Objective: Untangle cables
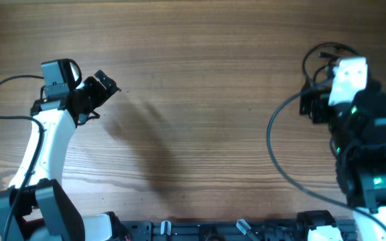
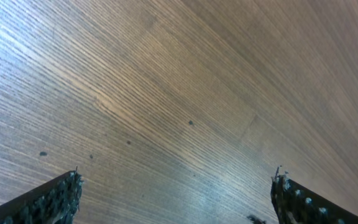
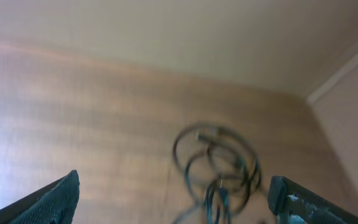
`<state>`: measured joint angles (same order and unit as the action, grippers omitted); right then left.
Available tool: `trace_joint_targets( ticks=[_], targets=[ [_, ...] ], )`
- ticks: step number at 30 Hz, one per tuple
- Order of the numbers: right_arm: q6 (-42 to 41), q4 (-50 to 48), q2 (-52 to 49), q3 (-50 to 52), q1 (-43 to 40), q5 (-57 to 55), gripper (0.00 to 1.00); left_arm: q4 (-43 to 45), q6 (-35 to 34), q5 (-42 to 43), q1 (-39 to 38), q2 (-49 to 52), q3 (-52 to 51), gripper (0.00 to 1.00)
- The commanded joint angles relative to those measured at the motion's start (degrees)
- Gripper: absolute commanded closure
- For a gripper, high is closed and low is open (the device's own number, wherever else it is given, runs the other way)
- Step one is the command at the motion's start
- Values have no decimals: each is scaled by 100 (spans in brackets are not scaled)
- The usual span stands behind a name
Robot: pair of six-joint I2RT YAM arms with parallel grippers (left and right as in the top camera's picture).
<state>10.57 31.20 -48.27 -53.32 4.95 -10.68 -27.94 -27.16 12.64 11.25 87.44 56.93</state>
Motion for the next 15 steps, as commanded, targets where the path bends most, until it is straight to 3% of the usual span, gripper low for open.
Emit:
trace_joint_targets(
  ticks=[1, 11, 15],
  targets=[
    [0, -24, 564, 791, 13, 46, 0, 11, -33, -55, -31, 55, -48, 0],
    [9, -118, 1982, 2645, 13, 11, 0, 11, -33, -55, -31, 55, -48, 0],
    [4, -2352, 2741, 3895, 15, 308, 0, 11, -33, -55, -33, 55, -48, 0]
  ],
)
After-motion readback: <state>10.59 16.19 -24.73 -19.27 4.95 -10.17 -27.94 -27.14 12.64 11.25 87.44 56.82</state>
